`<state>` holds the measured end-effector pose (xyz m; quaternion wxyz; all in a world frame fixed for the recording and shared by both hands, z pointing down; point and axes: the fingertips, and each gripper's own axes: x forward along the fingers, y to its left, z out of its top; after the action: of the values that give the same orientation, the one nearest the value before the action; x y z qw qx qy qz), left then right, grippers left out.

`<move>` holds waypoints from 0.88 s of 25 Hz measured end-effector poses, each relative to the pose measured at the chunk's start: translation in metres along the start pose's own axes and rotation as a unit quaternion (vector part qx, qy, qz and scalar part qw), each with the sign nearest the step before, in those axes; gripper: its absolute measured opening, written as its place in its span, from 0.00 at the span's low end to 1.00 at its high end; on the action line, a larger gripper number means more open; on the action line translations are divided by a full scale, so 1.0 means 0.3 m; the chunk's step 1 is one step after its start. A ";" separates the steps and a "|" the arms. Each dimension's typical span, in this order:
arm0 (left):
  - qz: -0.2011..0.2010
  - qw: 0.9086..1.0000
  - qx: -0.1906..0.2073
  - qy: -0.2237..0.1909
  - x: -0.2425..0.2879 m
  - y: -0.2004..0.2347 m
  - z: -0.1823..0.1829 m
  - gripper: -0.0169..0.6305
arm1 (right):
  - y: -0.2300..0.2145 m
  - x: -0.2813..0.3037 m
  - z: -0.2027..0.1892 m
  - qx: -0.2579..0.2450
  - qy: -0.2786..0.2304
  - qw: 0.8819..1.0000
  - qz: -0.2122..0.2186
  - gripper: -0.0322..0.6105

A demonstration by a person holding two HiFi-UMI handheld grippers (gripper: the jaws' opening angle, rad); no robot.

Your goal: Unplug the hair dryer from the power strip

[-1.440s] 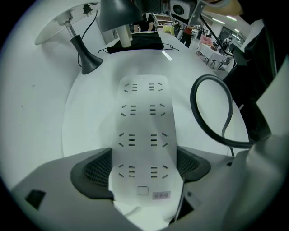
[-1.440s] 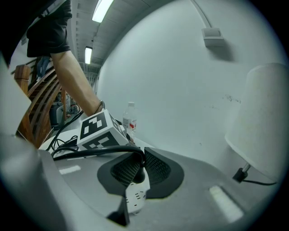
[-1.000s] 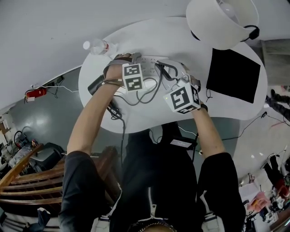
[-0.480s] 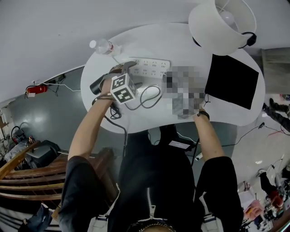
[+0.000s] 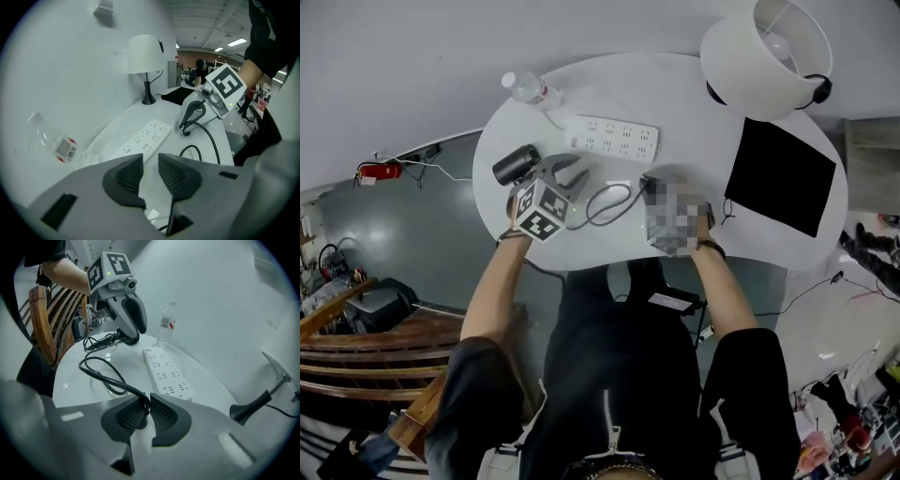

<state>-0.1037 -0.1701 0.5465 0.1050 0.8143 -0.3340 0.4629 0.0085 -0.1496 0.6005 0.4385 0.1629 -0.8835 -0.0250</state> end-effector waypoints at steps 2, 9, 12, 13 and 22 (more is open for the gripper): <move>0.016 1.000 -0.013 -0.014 -0.032 -0.004 0.005 0.10 | 0.006 0.003 -0.004 0.006 -0.003 1.000 0.000 0.11; 0.033 0.998 -0.049 -0.014 -0.082 -0.065 -0.039 0.07 | 0.032 0.024 -0.013 0.025 -0.005 1.000 0.013 0.12; 0.032 0.998 -0.058 -0.014 -0.098 -0.089 -0.062 0.07 | 0.043 0.023 -0.017 0.032 -0.004 0.999 0.013 0.18; 0.032 0.998 -0.061 -0.014 -0.103 -0.094 -0.069 0.07 | 0.043 0.020 -0.018 0.034 -0.005 0.999 0.011 0.18; 0.032 0.996 -0.078 -0.038 -0.163 -0.132 -0.083 0.07 | 0.027 -0.050 0.007 0.064 -0.025 0.997 -0.024 0.21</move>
<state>-0.1123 -0.1063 0.5255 0.1408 0.8092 -0.3990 0.4076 0.0133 -0.1376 0.5892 0.4040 0.2112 -0.8899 0.0174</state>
